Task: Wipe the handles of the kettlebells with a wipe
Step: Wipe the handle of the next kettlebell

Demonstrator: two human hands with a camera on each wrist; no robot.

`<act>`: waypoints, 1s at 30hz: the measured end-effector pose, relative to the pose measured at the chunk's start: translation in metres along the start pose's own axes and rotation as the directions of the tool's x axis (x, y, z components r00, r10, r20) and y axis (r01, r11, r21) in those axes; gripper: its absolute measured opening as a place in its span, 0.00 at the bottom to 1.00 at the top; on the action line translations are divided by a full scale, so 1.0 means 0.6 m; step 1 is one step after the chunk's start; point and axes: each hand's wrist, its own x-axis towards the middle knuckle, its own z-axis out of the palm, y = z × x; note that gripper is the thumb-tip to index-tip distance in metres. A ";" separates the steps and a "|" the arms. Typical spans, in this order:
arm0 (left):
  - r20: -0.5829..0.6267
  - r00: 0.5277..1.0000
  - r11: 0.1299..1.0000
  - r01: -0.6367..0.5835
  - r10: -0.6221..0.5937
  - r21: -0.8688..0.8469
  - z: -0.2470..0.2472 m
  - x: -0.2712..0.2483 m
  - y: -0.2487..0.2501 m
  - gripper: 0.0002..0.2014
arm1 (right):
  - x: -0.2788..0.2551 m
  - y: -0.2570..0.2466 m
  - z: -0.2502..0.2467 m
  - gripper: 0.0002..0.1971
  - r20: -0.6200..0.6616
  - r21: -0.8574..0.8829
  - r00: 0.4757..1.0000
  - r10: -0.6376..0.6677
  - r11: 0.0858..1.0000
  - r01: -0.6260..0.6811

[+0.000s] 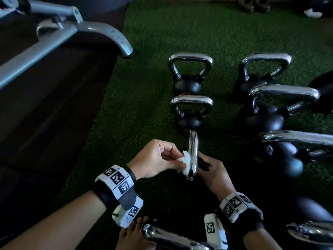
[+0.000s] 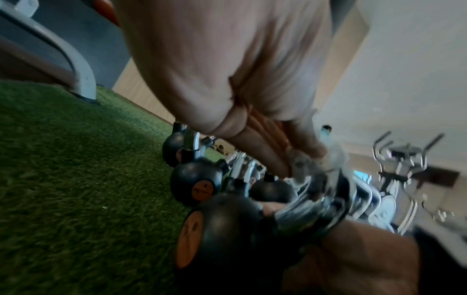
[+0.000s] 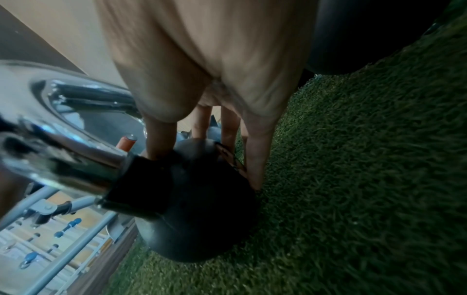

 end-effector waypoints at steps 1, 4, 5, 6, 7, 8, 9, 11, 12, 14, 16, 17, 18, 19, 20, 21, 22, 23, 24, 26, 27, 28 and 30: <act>0.027 1.000 1.000 -0.002 0.002 0.011 0.000 -0.004 0.000 0.07 | 0.002 0.003 0.000 0.45 0.001 0.011 1.000 0.000 1.000 0.000; 0.067 0.997 0.995 -0.035 0.028 0.096 0.006 -0.015 0.002 0.06 | 0.002 0.009 0.002 0.41 0.012 0.025 1.000 -0.002 1.000 0.002; 0.054 0.997 0.991 -0.054 0.047 0.123 0.008 -0.017 0.002 0.07 | 0.003 0.014 0.002 0.40 0.010 0.029 1.000 -0.001 1.000 0.001; 0.036 0.997 0.988 -0.065 0.061 0.137 0.011 -0.019 0.000 0.07 | 0.003 0.015 0.003 0.40 0.009 0.034 1.000 -0.002 0.999 0.001; 0.022 0.998 0.987 -0.068 0.066 0.144 0.012 -0.021 -0.004 0.07 | 0.004 0.015 0.003 0.40 0.010 0.039 1.000 -0.005 0.999 0.005; 0.018 0.998 0.986 -0.064 0.062 0.156 0.013 -0.023 -0.009 0.07 | 0.005 0.016 0.004 0.40 0.005 0.049 1.000 -0.008 0.999 0.008; 0.024 0.998 0.980 -0.063 0.059 0.187 0.015 -0.025 -0.016 0.07 | 0.005 0.017 0.004 0.42 -0.001 0.060 1.000 -0.008 0.998 0.008; 0.033 0.997 0.955 -0.070 0.064 0.287 0.017 -0.026 -0.034 0.05 | 0.004 0.015 0.002 0.46 -0.011 0.067 1.000 0.003 0.998 -0.002; 0.029 0.997 0.938 -0.073 0.067 0.339 0.018 -0.025 -0.040 0.05 | 0.002 0.012 0.001 0.47 -0.012 0.057 1.000 0.005 0.998 -0.004; 0.038 0.997 0.908 -0.077 0.067 0.413 0.015 -0.020 -0.044 0.05 | -0.007 -0.004 0.000 0.42 -0.011 0.036 1.000 0.009 0.999 -0.009; 0.086 0.995 0.883 -0.088 0.054 0.461 0.008 -0.013 -0.039 0.04 | -0.015 -0.020 -0.001 0.33 -0.024 -0.016 0.999 0.026 1.000 -0.026; 0.109 0.994 0.881 -0.080 0.032 0.466 0.003 -0.008 -0.036 0.04 | -0.018 -0.028 -0.003 0.31 -0.037 -0.059 0.999 0.018 0.998 -0.020; 0.107 0.994 0.892 -0.055 0.008 0.449 -0.001 -0.004 -0.034 0.03 | -0.019 -0.033 -0.005 0.30 -0.059 -0.124 0.998 -0.024 0.992 0.016; 0.075 0.997 0.911 -0.019 -0.013 0.413 -0.006 -0.001 -0.035 0.04 | -0.021 -0.039 -0.008 0.28 -0.092 -0.205 0.992 -0.082 0.977 0.061; 0.018 1.000 0.933 0.018 -0.026 0.360 -0.009 0.003 -0.036 0.06 | -0.024 -0.046 -0.015 0.27 -0.144 -0.276 0.978 -0.150 0.955 0.106; -0.056 0.998 0.955 0.049 -0.034 0.292 -0.012 0.005 -0.035 0.08 | -0.027 -0.055 -0.021 0.25 -0.205 -0.319 0.953 -0.224 0.936 0.151; -0.124 0.991 0.974 0.073 -0.047 0.215 -0.016 0.009 -0.032 0.11 | -0.031 -0.066 -0.028 0.22 -0.259 -0.330 0.916 -0.307 0.919 0.215; -0.175 0.982 0.988 0.095 -0.074 0.118 -0.019 0.011 -0.025 0.14 | -0.035 -0.081 -0.034 0.20 -0.291 -0.321 0.872 -0.394 0.899 0.298; -0.213 0.970 0.993 0.114 -0.114 -0.011 -0.021 0.013 -0.016 0.15 | -0.040 -0.099 -0.039 0.18 -0.297 -0.305 0.828 -0.475 0.869 0.389; -0.231 0.954 0.956 0.125 -0.188 -0.265 -0.023 0.017 0.010 0.14 | -0.050 -0.135 -0.047 0.16 -0.241 -0.254 0.772 -0.589 0.806 0.535; -0.228 0.951 0.936 0.126 -0.208 -0.329 -0.022 0.020 0.024 0.13 | -0.053 -0.151 -0.050 0.17 -0.204 -0.236 0.759 -0.618 0.784 0.575; -0.214 0.953 0.927 0.128 -0.214 -0.354 -0.020 0.023 0.035 0.12 | -0.055 -0.165 -0.053 0.19 -0.167 -0.224 0.758 -0.631 0.773 0.594; -0.171 0.963 0.920 0.134 -0.209 -0.369 -0.011 0.024 0.053 0.11 | -0.054 -0.185 -0.055 0.22 -0.123 -0.196 0.761 -0.637 0.767 0.611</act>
